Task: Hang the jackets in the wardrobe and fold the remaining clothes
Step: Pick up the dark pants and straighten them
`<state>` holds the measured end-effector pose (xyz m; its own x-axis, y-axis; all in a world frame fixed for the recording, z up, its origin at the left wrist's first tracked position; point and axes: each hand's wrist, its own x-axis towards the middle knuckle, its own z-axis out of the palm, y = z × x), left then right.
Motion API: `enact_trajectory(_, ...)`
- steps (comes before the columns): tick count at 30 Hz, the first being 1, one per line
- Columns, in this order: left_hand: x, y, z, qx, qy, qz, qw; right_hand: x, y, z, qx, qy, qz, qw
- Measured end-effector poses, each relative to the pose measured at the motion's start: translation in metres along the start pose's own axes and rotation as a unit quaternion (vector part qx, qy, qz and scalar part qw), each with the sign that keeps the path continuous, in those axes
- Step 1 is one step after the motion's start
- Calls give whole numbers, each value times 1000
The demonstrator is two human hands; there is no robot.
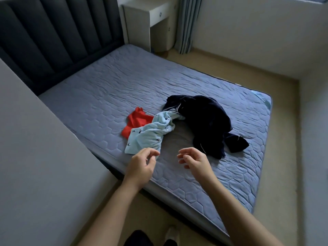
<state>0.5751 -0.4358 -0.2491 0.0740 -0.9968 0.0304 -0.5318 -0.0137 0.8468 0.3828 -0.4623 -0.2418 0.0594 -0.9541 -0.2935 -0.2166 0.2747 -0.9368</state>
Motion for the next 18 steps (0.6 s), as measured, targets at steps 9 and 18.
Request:
enact_trajectory(9, 135, -101, 23, 72, -46, -111, 990, 167, 40, 19, -132, -8, 75, 988)
enact_trajectory(18, 309, -230, 96, 185, -163, -110, 963, 339, 131, 50, -305, -18, 154, 939)
